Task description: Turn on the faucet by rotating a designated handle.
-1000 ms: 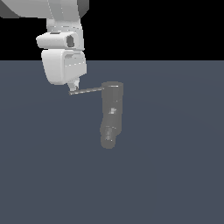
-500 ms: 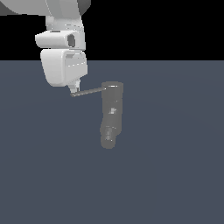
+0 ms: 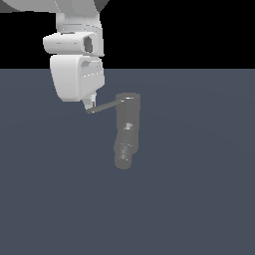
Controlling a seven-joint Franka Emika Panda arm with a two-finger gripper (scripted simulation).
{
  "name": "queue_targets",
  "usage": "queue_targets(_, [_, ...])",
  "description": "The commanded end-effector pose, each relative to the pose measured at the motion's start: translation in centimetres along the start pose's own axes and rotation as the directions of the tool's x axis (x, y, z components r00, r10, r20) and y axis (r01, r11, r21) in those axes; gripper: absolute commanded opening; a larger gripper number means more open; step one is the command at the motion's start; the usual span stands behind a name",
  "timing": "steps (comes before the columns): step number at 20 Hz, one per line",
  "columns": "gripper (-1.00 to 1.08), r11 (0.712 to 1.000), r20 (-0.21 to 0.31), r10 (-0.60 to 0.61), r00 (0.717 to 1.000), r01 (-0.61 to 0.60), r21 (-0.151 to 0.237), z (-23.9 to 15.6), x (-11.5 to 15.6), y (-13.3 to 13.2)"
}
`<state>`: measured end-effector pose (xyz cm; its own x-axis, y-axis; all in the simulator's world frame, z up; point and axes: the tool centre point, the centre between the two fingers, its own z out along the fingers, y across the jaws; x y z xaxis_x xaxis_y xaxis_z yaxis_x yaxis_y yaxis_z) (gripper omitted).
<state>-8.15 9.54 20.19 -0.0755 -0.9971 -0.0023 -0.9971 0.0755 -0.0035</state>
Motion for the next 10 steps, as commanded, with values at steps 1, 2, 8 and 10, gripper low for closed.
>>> queue_targets(1, [-1.0,1.0,-0.002,0.007,1.0,-0.007,-0.002,0.0,1.0,0.6])
queue_targets(2, [-1.0,1.0,-0.002,0.007,1.0,-0.007,-0.002,0.0,1.2,0.8])
queue_targets(8, [-1.0,1.0,-0.002,0.006,1.0,-0.006,-0.003,0.0,2.5,2.2])
queue_targets(10, [-1.0,1.0,-0.002,0.006,1.0,-0.006,-0.003,0.0,2.9,2.7])
